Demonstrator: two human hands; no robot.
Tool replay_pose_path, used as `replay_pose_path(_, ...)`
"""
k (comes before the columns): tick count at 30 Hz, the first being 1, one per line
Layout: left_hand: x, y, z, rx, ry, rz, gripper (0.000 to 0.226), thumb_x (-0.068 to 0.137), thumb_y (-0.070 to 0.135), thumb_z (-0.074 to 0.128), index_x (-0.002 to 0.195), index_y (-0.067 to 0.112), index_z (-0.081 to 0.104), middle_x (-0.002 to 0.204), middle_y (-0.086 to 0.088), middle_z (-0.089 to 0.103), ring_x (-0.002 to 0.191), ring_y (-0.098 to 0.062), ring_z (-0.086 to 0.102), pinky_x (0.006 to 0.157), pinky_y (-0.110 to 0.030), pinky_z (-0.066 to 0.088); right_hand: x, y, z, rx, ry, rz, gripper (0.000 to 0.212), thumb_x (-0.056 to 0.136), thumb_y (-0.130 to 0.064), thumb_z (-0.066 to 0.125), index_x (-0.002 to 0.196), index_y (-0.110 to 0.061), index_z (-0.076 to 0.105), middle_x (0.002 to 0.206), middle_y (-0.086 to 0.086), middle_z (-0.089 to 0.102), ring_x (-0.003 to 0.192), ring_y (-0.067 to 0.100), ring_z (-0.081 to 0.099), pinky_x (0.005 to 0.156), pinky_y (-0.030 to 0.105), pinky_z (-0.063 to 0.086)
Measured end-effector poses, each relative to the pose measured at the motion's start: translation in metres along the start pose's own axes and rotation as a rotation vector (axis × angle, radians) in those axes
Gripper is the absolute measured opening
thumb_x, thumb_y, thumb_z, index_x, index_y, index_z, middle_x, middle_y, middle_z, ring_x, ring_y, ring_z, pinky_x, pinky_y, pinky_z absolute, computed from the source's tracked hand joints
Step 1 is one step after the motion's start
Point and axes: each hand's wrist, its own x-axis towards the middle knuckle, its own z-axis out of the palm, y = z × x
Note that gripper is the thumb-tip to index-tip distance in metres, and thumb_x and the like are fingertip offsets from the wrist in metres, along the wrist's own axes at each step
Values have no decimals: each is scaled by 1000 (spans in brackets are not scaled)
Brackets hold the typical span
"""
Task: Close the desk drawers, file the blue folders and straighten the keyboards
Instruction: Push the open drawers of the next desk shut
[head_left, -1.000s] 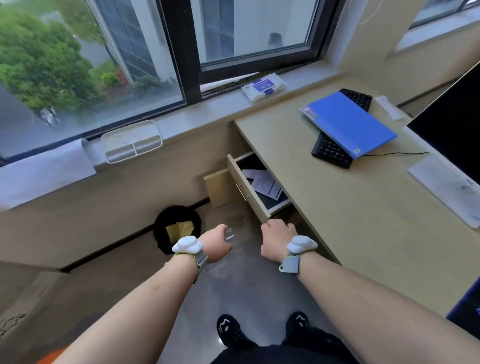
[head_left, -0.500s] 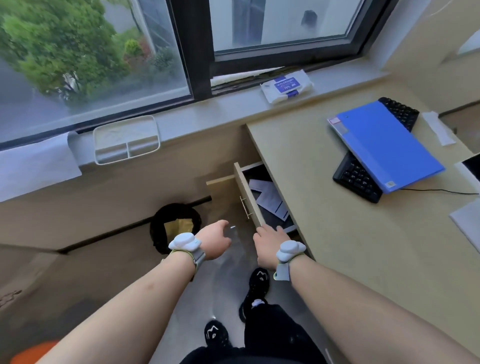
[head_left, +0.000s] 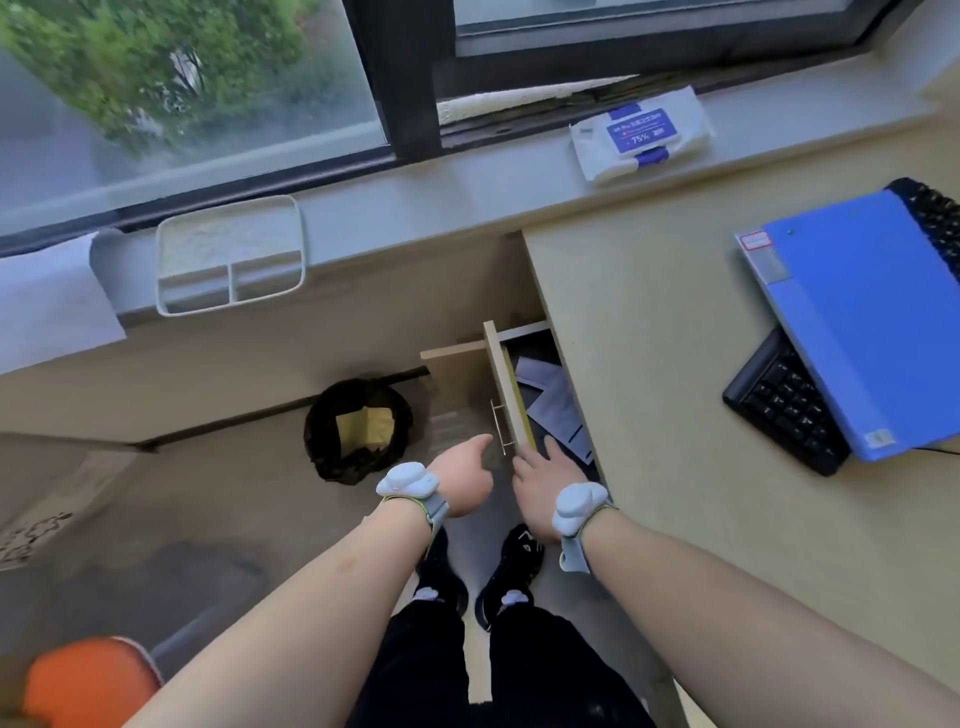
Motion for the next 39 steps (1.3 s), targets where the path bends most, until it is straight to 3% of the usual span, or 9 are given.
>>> replay_pose_path(5,15,18,0,-8,-58,1,65,94,12,45,157,21,30,150,-7,51,128,-28,57,102,-31,47,0,10,0,-67,9,-40,51,97,-31,37,139,-9,54,150,15,43,151,35,8,116,64,3)
replay_pose_path(11,21,31,0,6,-82,14,66,95,14,45,158,24,28,157,-2,43,137,-25,48,108,-31,44,-9,20,-8,-94,-40,-11,51,99,-30,34,143,-13,52,150,15,44,151,35,7,116,65,0)
replay_pose_path(16,23,47,0,8,-112,49,71,91,6,43,157,26,28,154,-4,46,128,-28,55,99,-36,52,-17,29,-15,-209,-126,14,50,101,-34,29,143,-22,52,152,14,43,151,40,7,114,68,-4)
replay_pose_path(19,34,60,6,20,-151,90,73,88,4,42,157,23,26,153,-7,46,132,-29,52,106,-36,48,-27,35,-10,-206,-58,8,48,101,-31,30,137,-20,59,143,15,53,148,42,14,115,66,-3)
replay_pose_path(22,40,75,9,44,-171,135,59,88,5,43,147,13,37,140,-17,56,121,-34,57,101,-39,48,-35,44,-3,-135,157,-2,46,92,-24,40,125,-10,68,131,22,59,143,46,24,118,61,-5)
replay_pose_path(24,42,86,12,57,-178,172,54,94,6,43,147,6,35,138,-19,55,122,-36,55,103,-39,44,-41,54,7,-57,280,72,56,85,-24,47,135,0,58,144,26,47,147,44,20,119,61,0)
replay_pose_path(27,49,89,14,39,-163,178,45,94,7,47,139,6,47,134,-17,59,120,-34,57,103,-40,46,-47,56,10,111,350,243,86,79,-28,56,152,7,26,162,26,15,152,40,4,119,62,7)
replay_pose_path(32,54,91,14,43,-213,156,57,87,4,51,142,16,47,128,-10,63,113,-28,60,86,-31,48,-50,55,18,251,427,326,90,75,-26,52,154,5,21,163,24,11,153,38,2,118,61,11)
replay_pose_path(39,61,93,21,71,-251,218,56,85,3,56,139,16,49,127,-13,63,115,-31,60,84,-27,44,-49,58,23,329,463,320,96,73,-30,45,154,9,13,164,26,3,153,38,-2,121,56,10)
